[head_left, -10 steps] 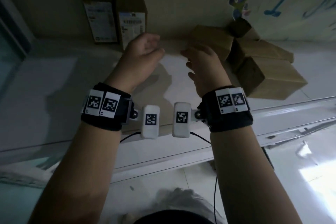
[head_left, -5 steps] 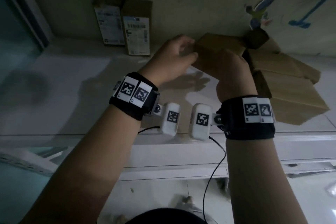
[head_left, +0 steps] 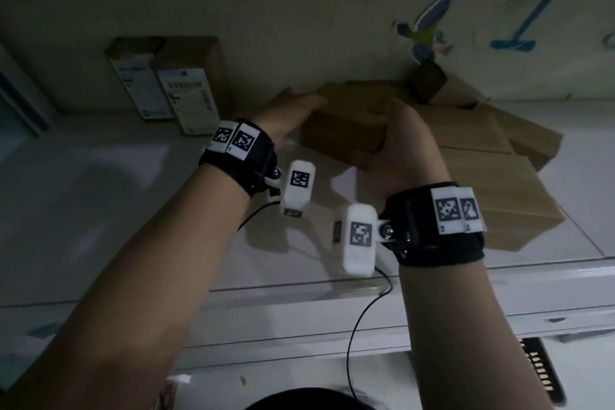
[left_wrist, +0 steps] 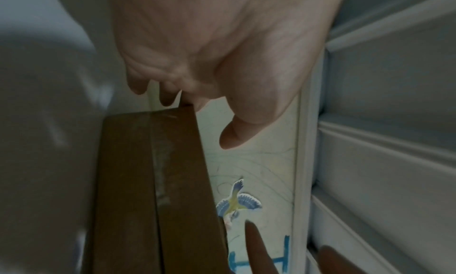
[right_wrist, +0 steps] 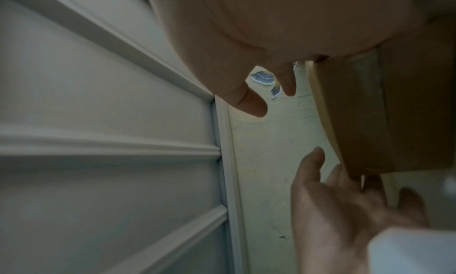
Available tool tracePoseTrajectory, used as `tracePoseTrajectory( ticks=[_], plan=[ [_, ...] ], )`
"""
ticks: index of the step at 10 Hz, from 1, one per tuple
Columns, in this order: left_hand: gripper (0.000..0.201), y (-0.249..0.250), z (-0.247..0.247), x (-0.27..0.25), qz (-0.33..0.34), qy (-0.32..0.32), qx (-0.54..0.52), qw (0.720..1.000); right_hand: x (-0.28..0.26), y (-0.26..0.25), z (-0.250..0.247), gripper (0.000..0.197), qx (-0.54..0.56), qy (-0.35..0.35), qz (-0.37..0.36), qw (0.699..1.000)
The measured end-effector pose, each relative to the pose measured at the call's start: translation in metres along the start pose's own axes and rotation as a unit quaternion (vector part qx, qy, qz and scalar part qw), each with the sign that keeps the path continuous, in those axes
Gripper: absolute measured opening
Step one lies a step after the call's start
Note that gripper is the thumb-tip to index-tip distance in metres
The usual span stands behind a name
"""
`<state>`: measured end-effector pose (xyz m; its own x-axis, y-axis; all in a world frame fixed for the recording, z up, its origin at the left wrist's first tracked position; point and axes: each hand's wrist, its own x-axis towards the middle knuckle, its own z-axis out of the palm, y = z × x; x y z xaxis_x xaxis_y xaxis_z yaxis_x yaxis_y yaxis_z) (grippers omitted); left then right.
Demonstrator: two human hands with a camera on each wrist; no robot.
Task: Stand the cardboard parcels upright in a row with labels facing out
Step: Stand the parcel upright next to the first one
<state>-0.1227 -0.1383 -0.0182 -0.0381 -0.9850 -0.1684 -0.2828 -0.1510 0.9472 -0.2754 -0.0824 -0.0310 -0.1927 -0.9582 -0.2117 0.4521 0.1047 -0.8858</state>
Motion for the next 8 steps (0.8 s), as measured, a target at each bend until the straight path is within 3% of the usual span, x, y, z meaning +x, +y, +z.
tracePoseTrajectory(
  ticks=[1,2,3,4,5,6,7,8],
  plan=[
    [0.017,-0.006,-0.007,-0.002,0.006,0.027,-0.033,0.999,-0.023,-0.009,0.006,0.06,-0.048,-0.01,-0.044,0.998],
    [0.01,-0.015,-0.029,-0.015,0.011,0.047,-0.079,0.996,-0.021,-0.007,0.012,0.042,-0.08,-0.007,-0.081,0.993],
    [0.015,-0.021,-0.055,-0.036,0.04,0.08,-0.126,0.988,-0.025,-0.003,0.021,0.035,-0.083,-0.015,-0.095,0.992],
    [0.018,-0.022,-0.076,-0.059,0.088,0.108,-0.141,0.98,-0.035,0.009,0.032,0.038,-0.091,-0.038,-0.059,0.993],
    [0.02,-0.021,-0.088,-0.077,0.146,0.137,-0.115,0.973,-0.049,0.022,0.042,0.05,-0.102,-0.056,-0.02,0.993],
    [0.018,-0.022,-0.094,-0.094,0.181,0.144,-0.115,0.966,-0.057,0.042,0.055,0.072,-0.164,-0.049,-0.07,0.983],
    [0.022,-0.024,-0.095,-0.108,0.215,0.127,-0.121,0.961,-0.06,0.057,0.066,0.109,-0.295,-0.063,-0.113,0.947],
    [0.023,-0.027,-0.094,-0.117,0.26,0.093,-0.105,0.955,-0.066,0.067,0.071,0.117,-0.369,-0.069,-0.11,0.92]
  ],
)
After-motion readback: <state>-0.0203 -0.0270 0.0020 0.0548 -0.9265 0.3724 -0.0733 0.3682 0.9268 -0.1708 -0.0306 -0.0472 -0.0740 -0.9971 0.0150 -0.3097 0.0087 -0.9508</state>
